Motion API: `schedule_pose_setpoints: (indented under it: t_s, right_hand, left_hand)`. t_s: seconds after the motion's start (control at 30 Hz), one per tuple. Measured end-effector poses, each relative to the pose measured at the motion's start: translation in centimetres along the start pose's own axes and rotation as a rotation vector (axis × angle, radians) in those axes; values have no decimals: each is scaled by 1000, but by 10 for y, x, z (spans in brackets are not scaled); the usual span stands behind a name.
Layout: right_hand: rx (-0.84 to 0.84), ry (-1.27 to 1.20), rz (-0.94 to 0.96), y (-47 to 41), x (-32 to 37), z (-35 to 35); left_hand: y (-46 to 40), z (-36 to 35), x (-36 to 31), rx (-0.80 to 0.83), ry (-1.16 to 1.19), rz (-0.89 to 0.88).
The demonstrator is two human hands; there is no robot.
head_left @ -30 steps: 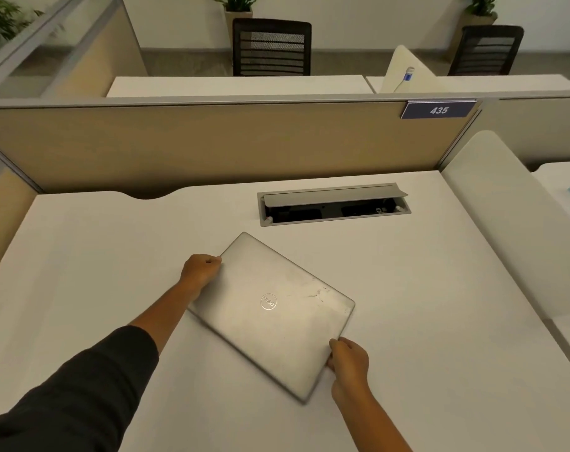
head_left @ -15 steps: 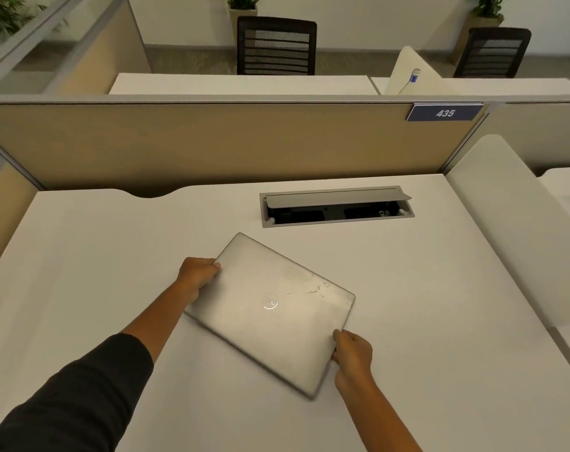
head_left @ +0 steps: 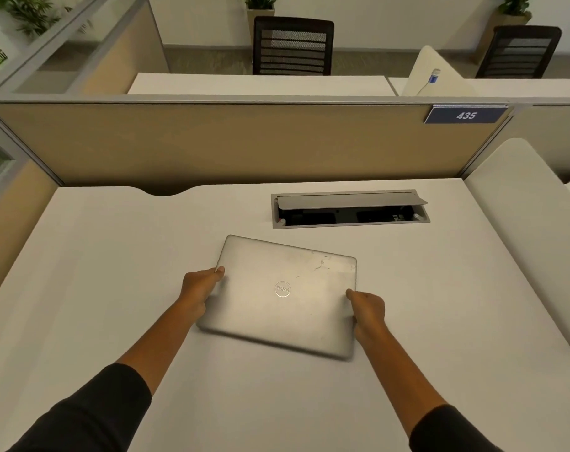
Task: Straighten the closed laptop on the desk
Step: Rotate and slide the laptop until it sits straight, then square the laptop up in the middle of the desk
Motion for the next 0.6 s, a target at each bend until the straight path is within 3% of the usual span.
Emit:
schedule_pose_setpoints:
  t_s: [0.6]
  right_hand:
    - [-3,160,75,-36,62,-3]
  left_hand:
    - [19,-19,26,-37,129,89]
Point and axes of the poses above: each hand's wrist, its own y-axis away from the middle knuckle, its own z-axis out of the back of the hand, x = y × z, the point moved 10 cm from there along -y, towards the middle knuckle
